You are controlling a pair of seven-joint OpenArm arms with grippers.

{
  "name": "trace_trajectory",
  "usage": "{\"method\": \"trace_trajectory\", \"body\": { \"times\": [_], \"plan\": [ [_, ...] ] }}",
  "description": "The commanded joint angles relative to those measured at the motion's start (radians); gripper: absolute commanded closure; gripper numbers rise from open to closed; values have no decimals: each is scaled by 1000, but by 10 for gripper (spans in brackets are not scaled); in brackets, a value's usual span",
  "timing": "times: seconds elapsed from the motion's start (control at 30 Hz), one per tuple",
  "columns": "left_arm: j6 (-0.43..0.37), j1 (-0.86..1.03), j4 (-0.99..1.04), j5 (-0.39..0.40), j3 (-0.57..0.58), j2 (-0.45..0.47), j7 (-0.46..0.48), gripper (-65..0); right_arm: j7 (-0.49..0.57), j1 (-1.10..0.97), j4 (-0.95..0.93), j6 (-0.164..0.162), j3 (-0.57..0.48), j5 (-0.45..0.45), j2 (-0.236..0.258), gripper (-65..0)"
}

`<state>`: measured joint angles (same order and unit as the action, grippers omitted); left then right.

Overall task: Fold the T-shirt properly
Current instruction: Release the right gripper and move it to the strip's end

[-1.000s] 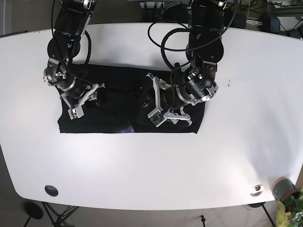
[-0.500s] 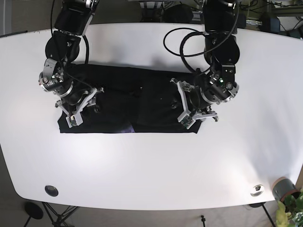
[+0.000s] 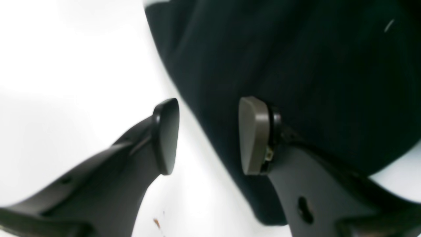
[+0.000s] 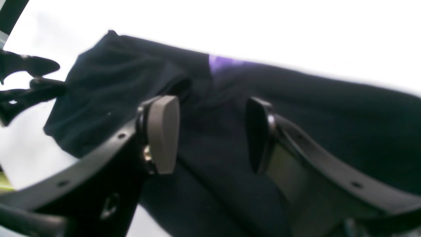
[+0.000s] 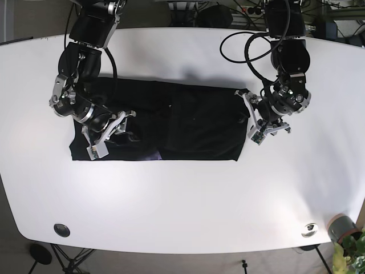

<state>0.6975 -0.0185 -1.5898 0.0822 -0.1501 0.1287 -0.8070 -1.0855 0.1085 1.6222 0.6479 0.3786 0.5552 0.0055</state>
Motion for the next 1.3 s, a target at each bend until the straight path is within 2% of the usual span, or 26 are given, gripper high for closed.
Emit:
{"method": "trace_trajectory", "body": {
  "times": [0.0,0.17,0.4,0.47,0.63,0.8,0.93,1.03,1.13,1.27],
  "plan": [
    [1,-18,32,11,-3,19,41,-274,17,24,-10,3,-16,27,-16,-312],
    [1,-21,64,17,-1,41,44,-274,17,29,-18,3,-115,29,-19,-311],
    [1,13,-86,18,5,33,36,-274,23,33,2,3,-272,26,-20,-309],
    [1,18,-111,15,11,6,36,-274,26,35,2,3,-321,26,-22,-309],
    [1,19,-113,11,14,-10,36,-274,104,55,-61,0,-404,24,-29,-308],
    [1,21,-85,11,14,-8,36,-274,213,130,-257,-53,-413,24,-31,-308],
    [1,47,-63,12,11,-8,38,-274,314,175,-396,-58,-412,22,-22,-308],
    [1,47,-44,14,11,-7,42,-274,374,216,-504,-58,-415,22,11,-306],
    [1,47,-30,17,8,16,42,-274,416,219,-541,-58,-415,22,18,-306],
    [1,47,15,18,8,29,42,-274,468,208,-557,-58,-416,22,58,-306]
  ]
}}
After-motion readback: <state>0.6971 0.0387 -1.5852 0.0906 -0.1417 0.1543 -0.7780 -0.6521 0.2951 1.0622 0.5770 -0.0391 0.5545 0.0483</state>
